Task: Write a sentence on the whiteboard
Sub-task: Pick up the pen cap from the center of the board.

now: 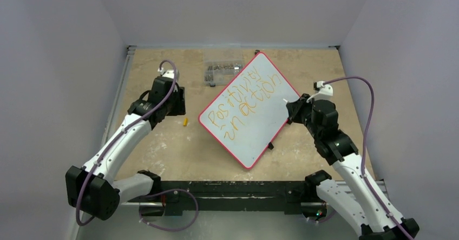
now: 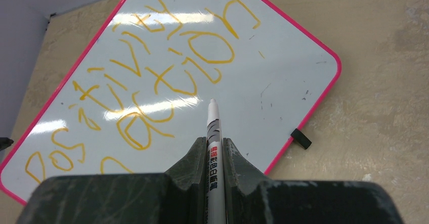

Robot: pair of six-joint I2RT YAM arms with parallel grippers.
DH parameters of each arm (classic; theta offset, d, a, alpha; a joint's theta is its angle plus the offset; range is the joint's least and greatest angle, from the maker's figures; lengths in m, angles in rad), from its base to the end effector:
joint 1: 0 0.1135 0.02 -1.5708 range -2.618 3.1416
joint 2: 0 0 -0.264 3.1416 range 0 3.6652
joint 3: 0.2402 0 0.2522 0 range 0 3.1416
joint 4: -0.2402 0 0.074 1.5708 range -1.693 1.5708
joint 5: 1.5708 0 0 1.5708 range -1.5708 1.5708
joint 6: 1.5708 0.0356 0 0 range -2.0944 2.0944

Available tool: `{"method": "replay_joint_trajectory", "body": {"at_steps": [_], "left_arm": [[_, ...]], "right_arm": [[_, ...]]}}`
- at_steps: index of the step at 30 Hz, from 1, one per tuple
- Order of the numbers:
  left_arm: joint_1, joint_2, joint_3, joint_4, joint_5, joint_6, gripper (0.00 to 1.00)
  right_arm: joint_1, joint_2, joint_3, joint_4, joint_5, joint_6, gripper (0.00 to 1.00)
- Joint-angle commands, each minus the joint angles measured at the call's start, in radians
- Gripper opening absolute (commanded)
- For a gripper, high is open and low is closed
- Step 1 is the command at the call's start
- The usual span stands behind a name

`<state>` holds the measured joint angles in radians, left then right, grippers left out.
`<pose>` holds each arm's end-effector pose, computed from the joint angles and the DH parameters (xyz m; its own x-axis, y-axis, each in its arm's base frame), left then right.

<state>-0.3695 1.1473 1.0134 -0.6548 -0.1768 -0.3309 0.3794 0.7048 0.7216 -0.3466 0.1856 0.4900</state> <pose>0.2253 -0.0805 0.3036 -0.7036 -0.0705 -0.7071 0.0120 0.9938 -0.1110 0.1566 0.0554 0.3133 -0.3604 0.3543 -0.8629 -0.0365 0.9190 0.3925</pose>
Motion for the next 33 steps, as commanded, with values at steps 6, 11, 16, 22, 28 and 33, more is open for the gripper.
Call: {"method": "replay_joint_trajectory", "body": {"at_steps": [6, 11, 16, 22, 28, 33], "left_arm": [[0.053, 0.121, -0.155, 0.176, -0.036, -0.112, 0.49], [0.056, 0.218, -0.205, 0.285, 0.004, -0.108, 0.47], [0.065, 0.287, -0.198, 0.330, 0.023, -0.100, 0.46], [0.073, 0.356, -0.154, 0.307, 0.040, -0.119, 0.41], [0.073, 0.386, -0.150, 0.306, 0.036, -0.181, 0.41], [0.073, 0.413, -0.108, 0.249, 0.013, -0.225, 0.38]], "right_arm": [[0.003, -0.048, 0.034, -0.024, -0.031, -0.006, 0.00], [0.003, -0.056, 0.020, -0.018, -0.050, 0.003, 0.00], [0.003, -0.057, 0.016, -0.027, -0.052, 0.002, 0.00], [0.004, -0.046, 0.009, -0.019, -0.062, 0.004, 0.00], [0.004, -0.025, 0.009, 0.000, -0.070, 0.001, 0.00], [0.003, -0.017, 0.009, 0.006, -0.072, 0.001, 0.00]]}}
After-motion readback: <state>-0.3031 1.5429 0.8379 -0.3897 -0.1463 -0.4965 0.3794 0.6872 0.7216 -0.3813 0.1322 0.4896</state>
